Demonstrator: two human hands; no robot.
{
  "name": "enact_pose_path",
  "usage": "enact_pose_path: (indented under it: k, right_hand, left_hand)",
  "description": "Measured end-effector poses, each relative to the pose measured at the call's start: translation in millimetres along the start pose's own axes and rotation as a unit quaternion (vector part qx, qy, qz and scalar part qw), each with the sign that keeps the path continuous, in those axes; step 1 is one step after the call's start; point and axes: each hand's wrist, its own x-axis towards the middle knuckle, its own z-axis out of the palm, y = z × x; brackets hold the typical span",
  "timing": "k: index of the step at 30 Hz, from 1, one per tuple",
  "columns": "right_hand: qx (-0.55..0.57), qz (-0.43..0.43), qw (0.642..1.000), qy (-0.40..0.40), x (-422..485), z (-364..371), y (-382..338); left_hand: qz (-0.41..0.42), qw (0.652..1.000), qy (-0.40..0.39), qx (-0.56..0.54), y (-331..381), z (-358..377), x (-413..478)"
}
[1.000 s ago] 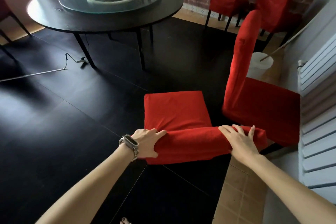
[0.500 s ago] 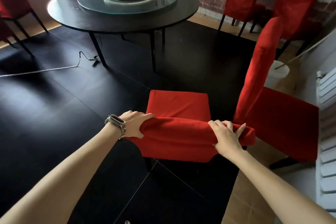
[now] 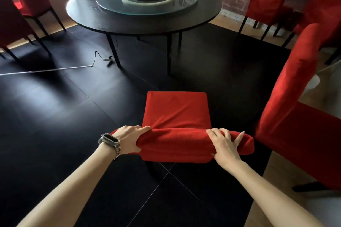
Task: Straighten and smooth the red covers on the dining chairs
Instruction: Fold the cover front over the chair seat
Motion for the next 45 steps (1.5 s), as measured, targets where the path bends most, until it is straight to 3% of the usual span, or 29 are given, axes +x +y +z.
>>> enact_pose_path:
  k: [11, 23, 30, 32, 36, 40, 45]
  right_hand:
    - [-0.035, -0.009, 0.999, -0.023, 54.8, -13.1, -12.5]
    - [-0.105, 0.015, 0.994, 0.007, 101.4, -18.9, -34.4]
    - [-0.241, 0.024, 0.970, -0.029, 122.3, -38.6, -44.4]
    - [-0.229, 0.029, 0.973, -0.025, 127.6, -36.4, -44.6]
    - [-0.218, 0.014, 0.975, -0.042, 132.6, -36.8, -36.0]
    - [-0.186, 0.029, 0.981, -0.034, 131.9, -29.2, -34.6]
    - [-0.162, 0.056, 0.985, -0.028, 144.9, -30.2, -34.0]
  left_hand:
    - [-0.045, 0.999, -0.009, -0.019, -22.4, -9.6, 26.1]
    - [-0.089, 0.996, -0.025, -0.014, -44.7, -20.5, 57.3]
    - [-0.115, 0.984, -0.139, 0.003, -42.7, -36.0, 81.2]
    - [-0.101, 0.985, -0.138, 0.033, -35.8, -35.2, 88.3]
    - [0.007, 0.995, -0.086, 0.044, -7.9, -30.6, 104.3]
    - [-0.009, 0.997, -0.070, -0.014, 4.3, -23.2, 120.5]
    - [-0.010, 0.997, -0.074, -0.010, 2.7, -26.3, 133.5]
